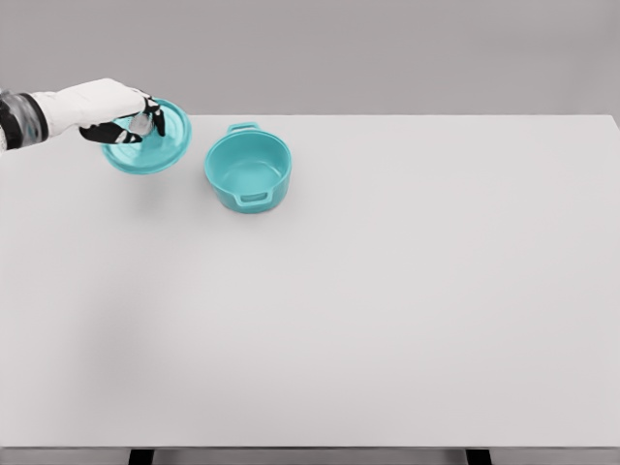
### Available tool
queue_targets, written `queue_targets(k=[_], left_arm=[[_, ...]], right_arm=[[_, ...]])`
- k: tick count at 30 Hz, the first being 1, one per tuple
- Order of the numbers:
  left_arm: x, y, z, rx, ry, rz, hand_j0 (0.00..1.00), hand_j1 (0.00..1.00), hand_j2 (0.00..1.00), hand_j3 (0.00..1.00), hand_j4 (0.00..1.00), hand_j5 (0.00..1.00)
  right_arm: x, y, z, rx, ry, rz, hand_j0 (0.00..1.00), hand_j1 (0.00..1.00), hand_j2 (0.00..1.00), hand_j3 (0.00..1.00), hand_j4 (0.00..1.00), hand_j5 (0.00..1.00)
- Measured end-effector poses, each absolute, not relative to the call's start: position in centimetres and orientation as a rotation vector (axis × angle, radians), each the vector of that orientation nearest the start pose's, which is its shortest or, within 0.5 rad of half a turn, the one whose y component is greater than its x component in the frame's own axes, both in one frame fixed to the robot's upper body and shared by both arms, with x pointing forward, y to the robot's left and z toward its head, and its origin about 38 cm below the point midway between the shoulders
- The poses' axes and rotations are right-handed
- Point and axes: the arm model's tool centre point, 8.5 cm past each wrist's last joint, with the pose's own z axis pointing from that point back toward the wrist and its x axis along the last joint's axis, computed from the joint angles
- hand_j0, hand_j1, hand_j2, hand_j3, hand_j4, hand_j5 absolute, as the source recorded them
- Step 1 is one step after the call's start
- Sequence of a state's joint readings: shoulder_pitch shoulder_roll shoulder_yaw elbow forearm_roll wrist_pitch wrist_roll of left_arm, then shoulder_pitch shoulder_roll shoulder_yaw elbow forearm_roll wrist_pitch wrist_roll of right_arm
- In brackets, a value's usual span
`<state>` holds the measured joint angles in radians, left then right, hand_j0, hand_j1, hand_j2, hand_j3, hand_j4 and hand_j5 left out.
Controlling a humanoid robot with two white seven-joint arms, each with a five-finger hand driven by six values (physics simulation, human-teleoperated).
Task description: Cover the pot with left arm
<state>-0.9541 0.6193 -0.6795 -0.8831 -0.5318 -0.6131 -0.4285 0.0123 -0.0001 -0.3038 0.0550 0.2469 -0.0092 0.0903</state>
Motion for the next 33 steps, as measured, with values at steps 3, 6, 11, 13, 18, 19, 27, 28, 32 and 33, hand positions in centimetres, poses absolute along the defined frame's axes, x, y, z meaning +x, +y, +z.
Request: queue_targets(k=[3, 6, 11, 13, 18, 19, 27, 28, 32, 33], left_arm=[[53.7, 33.1, 23.1, 0.598, -1.321, -1.876, 0.48, 0.48, 0.48, 0.48, 0.48, 0.48], [53.8, 32.3, 23.0, 0.587, -1.334, -1.879, 0.48, 0.48, 0.48, 0.48, 0.48, 0.48], [54.0, 31.2, 22.8, 0.57, -1.353, -1.885, 0.48, 0.48, 0.48, 0.48, 0.48, 0.48], [54.1, 30.6, 22.8, 0.566, -1.368, -1.884, 0.48, 0.48, 0.48, 0.48, 0.48, 0.48], [54.2, 29.1, 22.7, 0.555, -1.412, -1.885, 0.48, 0.48, 0.48, 0.48, 0.48, 0.48], [54.2, 28.7, 22.8, 0.553, -1.422, -1.888, 0.48, 0.48, 0.48, 0.48, 0.48, 0.48], [54.0, 26.3, 22.9, 0.528, -1.477, -1.913, 0.48, 0.48, 0.48, 0.48, 0.48, 0.48], [53.9, 26.1, 23.0, 0.525, -1.483, -1.917, 0.48, 0.48, 0.48, 0.48, 0.48, 0.48], [53.7, 25.3, 23.0, 0.517, -1.497, -1.934, 0.48, 0.48, 0.48, 0.48, 0.48, 0.48], [53.7, 25.0, 23.0, 0.513, -1.502, -1.938, 0.48, 0.48, 0.48, 0.48, 0.48, 0.48]], right_arm=[[-2.5, -25.8, -26.1, 0.017, 0.051, -0.062, 1.0, 1.0, 1.0, 1.0, 1.0, 1.0], [-2.5, -25.8, -26.1, 0.017, 0.051, -0.062, 1.0, 1.0, 1.0, 1.0, 1.0, 1.0], [-2.5, -25.8, -26.1, 0.017, 0.051, -0.062, 1.0, 1.0, 1.0, 1.0, 1.0, 1.0], [-2.5, -25.8, -26.1, 0.017, 0.051, -0.062, 1.0, 1.0, 1.0, 1.0, 1.0, 1.0], [-2.5, -25.8, -26.1, 0.017, 0.051, -0.062, 1.0, 1.0, 1.0, 1.0, 1.0, 1.0], [-2.5, -25.8, -26.1, 0.017, 0.051, -0.062, 1.0, 1.0, 1.0, 1.0, 1.0, 1.0], [-2.5, -25.8, -26.1, 0.017, 0.051, -0.062, 1.0, 1.0, 1.0, 1.0, 1.0, 1.0], [-2.5, -25.8, -26.1, 0.017, 0.051, -0.062, 1.0, 1.0, 1.0, 1.0, 1.0, 1.0], [-2.5, -25.8, -26.1, 0.017, 0.051, -0.062, 1.0, 1.0, 1.0, 1.0, 1.0, 1.0], [-2.5, -25.8, -26.1, 0.017, 0.051, -0.062, 1.0, 1.0, 1.0, 1.0, 1.0, 1.0]])
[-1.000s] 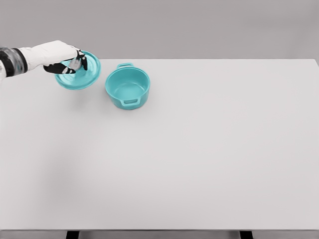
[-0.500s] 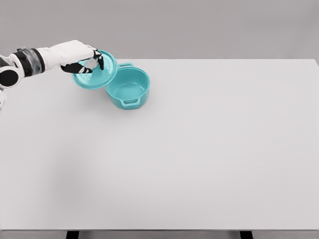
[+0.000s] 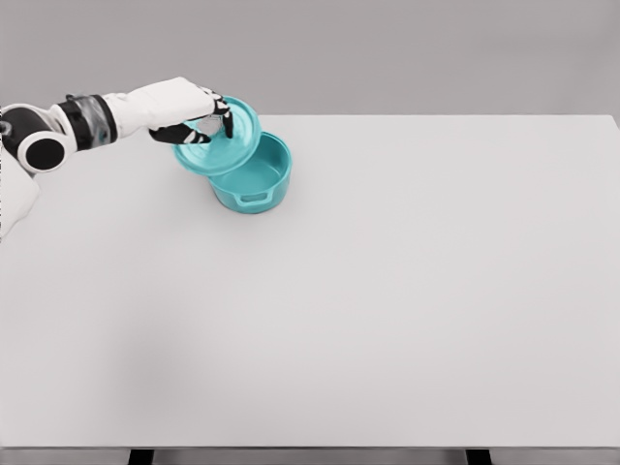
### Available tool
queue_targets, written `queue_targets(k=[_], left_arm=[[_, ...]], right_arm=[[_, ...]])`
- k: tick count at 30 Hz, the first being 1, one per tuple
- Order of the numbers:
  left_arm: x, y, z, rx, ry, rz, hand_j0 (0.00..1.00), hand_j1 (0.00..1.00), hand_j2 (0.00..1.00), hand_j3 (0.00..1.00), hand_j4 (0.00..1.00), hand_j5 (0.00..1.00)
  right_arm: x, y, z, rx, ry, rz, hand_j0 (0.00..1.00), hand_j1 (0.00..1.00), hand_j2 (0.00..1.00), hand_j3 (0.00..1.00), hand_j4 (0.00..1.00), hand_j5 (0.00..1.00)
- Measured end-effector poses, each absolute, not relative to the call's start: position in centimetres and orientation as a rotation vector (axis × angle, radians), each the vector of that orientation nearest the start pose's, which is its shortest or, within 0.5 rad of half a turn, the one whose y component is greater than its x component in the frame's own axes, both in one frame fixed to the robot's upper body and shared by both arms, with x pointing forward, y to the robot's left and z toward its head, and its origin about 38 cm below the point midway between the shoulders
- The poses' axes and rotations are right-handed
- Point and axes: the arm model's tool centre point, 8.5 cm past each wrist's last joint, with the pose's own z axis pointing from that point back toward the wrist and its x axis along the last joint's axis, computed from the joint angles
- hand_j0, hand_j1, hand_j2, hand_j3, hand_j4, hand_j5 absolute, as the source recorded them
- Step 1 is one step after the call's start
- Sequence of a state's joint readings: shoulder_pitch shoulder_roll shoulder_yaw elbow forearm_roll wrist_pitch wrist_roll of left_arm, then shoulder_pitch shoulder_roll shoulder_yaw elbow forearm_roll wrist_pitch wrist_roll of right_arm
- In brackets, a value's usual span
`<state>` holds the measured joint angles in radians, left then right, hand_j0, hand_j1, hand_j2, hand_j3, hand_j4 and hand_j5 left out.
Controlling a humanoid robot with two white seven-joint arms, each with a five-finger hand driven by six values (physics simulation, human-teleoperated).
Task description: Cover the pot with left arm
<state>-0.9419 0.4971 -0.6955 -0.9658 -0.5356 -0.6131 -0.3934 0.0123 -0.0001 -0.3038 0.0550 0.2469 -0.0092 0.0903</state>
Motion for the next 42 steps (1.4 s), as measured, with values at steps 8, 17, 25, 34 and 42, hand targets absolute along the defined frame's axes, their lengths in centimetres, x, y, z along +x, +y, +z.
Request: queue_targets(k=[8, 17, 25, 34, 42], left_arm=[[53.4, 23.1, 22.3, 0.473, -1.524, -1.954, 0.48, 0.48, 0.48, 0.48, 0.48, 0.48], [53.2, 21.8, 21.4, 0.443, -1.523, -1.974, 0.48, 0.48, 0.48, 0.48, 0.48, 0.48], [53.1, 20.6, 20.9, 0.419, -1.535, -1.982, 0.48, 0.48, 0.48, 0.48, 0.48, 0.48], [53.1, 20.7, 20.7, 0.416, -1.531, -1.979, 0.49, 0.49, 0.49, 0.49, 0.49, 0.49], [53.3, 21.4, 20.5, 0.423, -1.511, -1.969, 0.5, 0.5, 0.5, 0.5, 0.5, 0.5]], right_arm=[[-2.5, -25.8, -26.1, 0.017, 0.051, -0.062, 1.0, 1.0, 1.0, 1.0, 1.0, 1.0], [-2.4, -25.8, -26.1, 0.017, 0.049, -0.062, 1.0, 1.0, 1.0, 1.0, 1.0, 1.0], [-2.5, -25.8, -26.1, 0.017, 0.051, -0.062, 1.0, 1.0, 1.0, 1.0, 1.0, 1.0], [-2.5, -25.8, -26.1, 0.017, 0.051, -0.062, 1.0, 1.0, 1.0, 1.0, 1.0, 1.0], [-2.5, -25.8, -26.1, 0.017, 0.051, -0.062, 1.0, 1.0, 1.0, 1.0, 1.0, 1.0]])
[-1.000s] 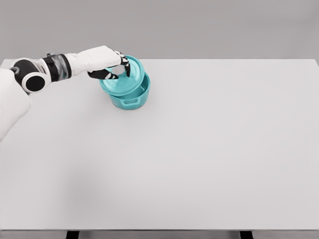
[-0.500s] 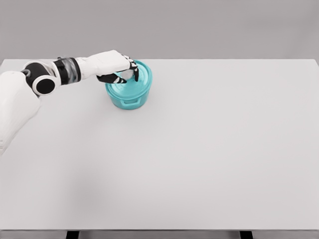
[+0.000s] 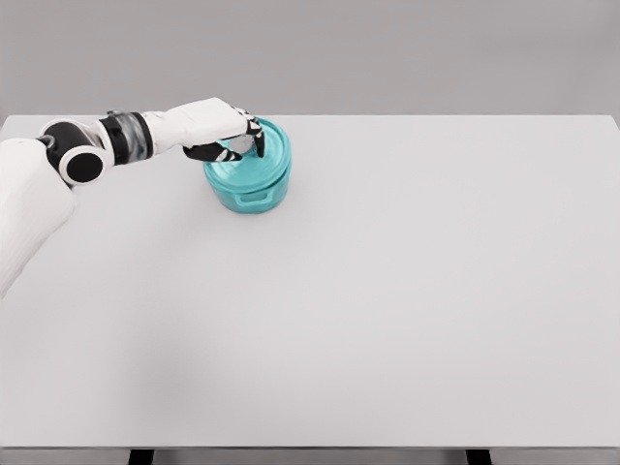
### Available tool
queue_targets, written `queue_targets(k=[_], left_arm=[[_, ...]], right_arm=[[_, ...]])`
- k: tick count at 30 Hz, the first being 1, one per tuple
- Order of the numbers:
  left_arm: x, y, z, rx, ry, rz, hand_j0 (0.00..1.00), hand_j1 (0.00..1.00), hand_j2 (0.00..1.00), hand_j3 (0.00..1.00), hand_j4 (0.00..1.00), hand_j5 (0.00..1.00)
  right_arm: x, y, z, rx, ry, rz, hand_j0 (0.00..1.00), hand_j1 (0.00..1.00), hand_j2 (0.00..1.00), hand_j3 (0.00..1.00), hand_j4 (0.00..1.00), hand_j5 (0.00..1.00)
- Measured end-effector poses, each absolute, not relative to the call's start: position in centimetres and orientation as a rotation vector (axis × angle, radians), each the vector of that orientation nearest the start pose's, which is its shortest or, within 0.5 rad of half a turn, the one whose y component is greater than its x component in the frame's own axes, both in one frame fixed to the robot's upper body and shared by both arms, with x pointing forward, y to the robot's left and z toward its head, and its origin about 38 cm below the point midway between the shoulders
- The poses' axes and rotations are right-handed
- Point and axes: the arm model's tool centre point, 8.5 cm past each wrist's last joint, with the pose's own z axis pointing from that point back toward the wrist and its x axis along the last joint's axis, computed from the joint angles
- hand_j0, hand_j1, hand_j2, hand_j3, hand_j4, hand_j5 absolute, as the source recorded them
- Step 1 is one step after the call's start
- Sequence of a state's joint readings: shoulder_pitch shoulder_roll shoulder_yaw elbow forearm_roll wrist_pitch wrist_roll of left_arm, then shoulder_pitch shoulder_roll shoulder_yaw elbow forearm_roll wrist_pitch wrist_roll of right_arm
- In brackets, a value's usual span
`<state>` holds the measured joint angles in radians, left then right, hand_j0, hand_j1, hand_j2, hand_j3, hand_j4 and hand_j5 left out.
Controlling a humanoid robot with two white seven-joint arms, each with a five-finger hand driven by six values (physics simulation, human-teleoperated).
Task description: Cover the pot with left arm
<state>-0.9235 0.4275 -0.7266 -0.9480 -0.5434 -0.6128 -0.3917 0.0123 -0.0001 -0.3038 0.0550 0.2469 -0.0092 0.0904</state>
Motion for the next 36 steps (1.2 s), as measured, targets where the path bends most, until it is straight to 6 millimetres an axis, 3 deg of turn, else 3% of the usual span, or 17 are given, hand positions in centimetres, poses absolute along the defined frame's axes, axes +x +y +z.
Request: queue_targets(k=[8, 11, 36], left_arm=[[53.36, 21.48, 20.24, 0.419, -1.504, -1.965, 0.53, 0.53, 0.53, 0.53, 0.53, 0.53], [53.36, 21.4, 20.22, 0.418, -1.504, -1.967, 0.59, 0.59, 0.59, 0.59, 0.59, 0.59], [53.34, 21.34, 20.22, 0.417, -1.504, -1.968, 0.66, 0.66, 0.66, 0.66, 0.66, 0.66]], right_arm=[[-2.48, -25.82, -26.09, 0.017, 0.051, -0.062, 1.0, 1.0, 1.0, 1.0, 1.0, 1.0], [-2.48, -25.82, -26.09, 0.017, 0.051, -0.062, 1.0, 1.0, 1.0, 1.0, 1.0, 1.0], [-2.48, -25.82, -26.09, 0.017, 0.051, -0.062, 1.0, 1.0, 1.0, 1.0, 1.0, 1.0]])
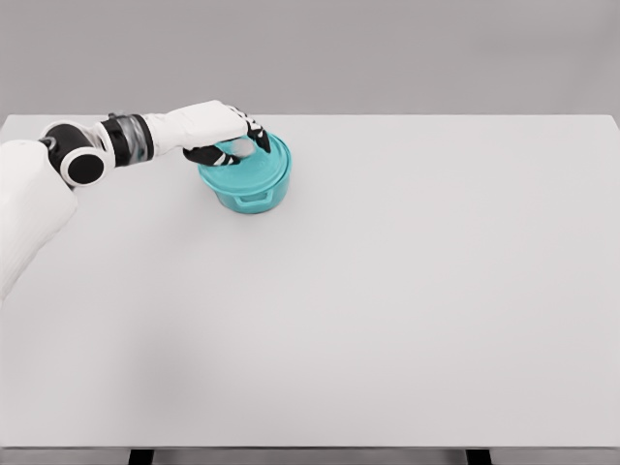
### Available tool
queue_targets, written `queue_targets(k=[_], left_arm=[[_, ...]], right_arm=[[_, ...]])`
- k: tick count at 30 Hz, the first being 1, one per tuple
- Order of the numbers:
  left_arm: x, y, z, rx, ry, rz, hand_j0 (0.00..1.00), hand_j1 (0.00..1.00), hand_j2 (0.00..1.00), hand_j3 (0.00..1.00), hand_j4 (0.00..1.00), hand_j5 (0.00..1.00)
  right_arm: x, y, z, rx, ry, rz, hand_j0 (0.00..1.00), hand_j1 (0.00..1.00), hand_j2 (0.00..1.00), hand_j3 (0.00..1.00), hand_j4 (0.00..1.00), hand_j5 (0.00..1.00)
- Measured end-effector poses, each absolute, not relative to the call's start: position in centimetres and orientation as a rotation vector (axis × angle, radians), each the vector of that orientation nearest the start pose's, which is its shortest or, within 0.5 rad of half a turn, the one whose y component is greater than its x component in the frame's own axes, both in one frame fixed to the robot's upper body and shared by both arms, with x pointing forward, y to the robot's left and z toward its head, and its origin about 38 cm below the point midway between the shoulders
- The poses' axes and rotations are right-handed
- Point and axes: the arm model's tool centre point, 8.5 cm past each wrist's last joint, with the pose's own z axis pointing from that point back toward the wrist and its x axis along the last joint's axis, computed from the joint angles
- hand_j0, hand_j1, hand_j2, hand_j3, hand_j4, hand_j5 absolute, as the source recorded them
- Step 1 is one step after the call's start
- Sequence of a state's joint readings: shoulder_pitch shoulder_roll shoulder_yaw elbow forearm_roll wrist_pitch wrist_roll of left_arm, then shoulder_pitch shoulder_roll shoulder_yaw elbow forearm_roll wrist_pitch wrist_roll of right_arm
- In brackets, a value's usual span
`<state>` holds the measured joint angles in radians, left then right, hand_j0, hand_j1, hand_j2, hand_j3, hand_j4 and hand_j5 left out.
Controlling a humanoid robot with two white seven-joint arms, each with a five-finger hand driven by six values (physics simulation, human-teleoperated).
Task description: Cover the pot with left arm
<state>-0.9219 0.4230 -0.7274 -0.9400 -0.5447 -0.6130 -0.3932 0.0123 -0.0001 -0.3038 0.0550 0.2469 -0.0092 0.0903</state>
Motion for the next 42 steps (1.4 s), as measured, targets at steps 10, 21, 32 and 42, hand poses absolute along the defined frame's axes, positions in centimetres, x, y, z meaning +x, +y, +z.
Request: queue_targets(k=[10, 21, 32, 42], left_arm=[[53.3, 21.5, 20.4, 0.421, -1.506, -1.969, 0.75, 0.75, 0.75, 0.75, 0.75, 0.75], [53.2, 23.4, 22.0, 0.474, -1.508, -1.969, 0.78, 0.78, 0.78, 0.78, 0.78, 0.78], [43.9, 36.1, 22.5, 0.568, -1.422, -1.95, 1.0, 1.0, 1.0, 1.0, 1.0, 1.0], [42.8, 38.5, 25.0, 0.655, -1.43, -1.916, 1.0, 1.0, 1.0, 1.0, 1.0, 1.0]], right_arm=[[-2.5, -25.8, -26.1, 0.017, 0.051, -0.062, 1.0, 1.0, 1.0, 1.0, 1.0, 1.0], [-2.5, -25.8, -26.1, 0.017, 0.051, -0.062, 1.0, 1.0, 1.0, 1.0, 1.0, 1.0], [-2.5, -25.8, -26.1, 0.017, 0.051, -0.062, 1.0, 1.0, 1.0, 1.0, 1.0, 1.0], [-2.5, -25.8, -26.1, 0.017, 0.05, -0.062, 1.0, 1.0, 1.0, 1.0, 1.0, 1.0]])
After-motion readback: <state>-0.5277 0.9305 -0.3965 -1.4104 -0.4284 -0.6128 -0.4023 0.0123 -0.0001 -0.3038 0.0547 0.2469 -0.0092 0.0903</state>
